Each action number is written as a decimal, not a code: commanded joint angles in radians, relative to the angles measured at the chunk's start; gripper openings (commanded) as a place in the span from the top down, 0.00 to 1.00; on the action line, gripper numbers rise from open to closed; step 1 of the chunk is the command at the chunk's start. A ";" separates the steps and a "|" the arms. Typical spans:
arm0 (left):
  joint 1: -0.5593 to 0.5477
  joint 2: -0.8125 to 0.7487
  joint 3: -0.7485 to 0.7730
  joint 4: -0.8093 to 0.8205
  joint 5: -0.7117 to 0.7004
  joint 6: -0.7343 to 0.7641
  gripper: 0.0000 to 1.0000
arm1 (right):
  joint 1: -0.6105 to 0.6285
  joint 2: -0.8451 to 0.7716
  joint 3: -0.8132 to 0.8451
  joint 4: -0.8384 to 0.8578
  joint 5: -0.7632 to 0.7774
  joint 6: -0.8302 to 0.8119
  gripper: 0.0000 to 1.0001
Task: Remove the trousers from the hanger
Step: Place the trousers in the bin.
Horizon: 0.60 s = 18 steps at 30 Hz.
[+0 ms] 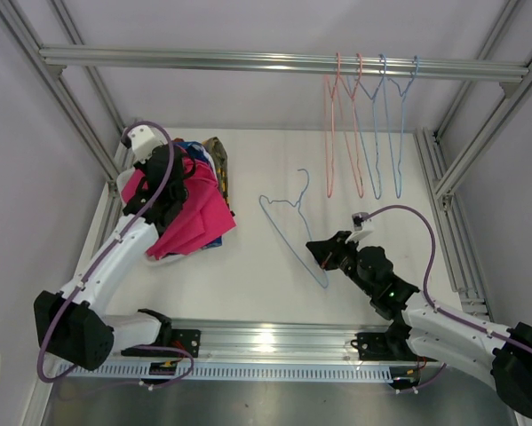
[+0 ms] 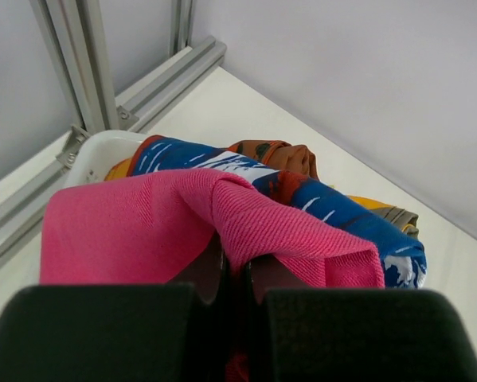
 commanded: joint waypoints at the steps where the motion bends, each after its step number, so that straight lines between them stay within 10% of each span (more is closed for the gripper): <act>1: 0.042 0.030 0.043 0.035 0.062 -0.076 0.99 | -0.013 -0.003 -0.009 0.047 -0.009 0.007 1.00; 5: 0.064 0.071 0.051 0.020 0.083 -0.090 0.94 | -0.024 -0.017 -0.017 0.037 -0.010 0.007 1.00; 12: 0.067 0.133 0.116 -0.021 0.117 -0.050 0.01 | -0.029 -0.028 -0.023 0.031 -0.027 0.013 1.00; 18: 0.067 0.096 0.166 -0.118 0.148 -0.103 0.01 | -0.029 -0.054 -0.032 0.019 -0.041 0.024 1.00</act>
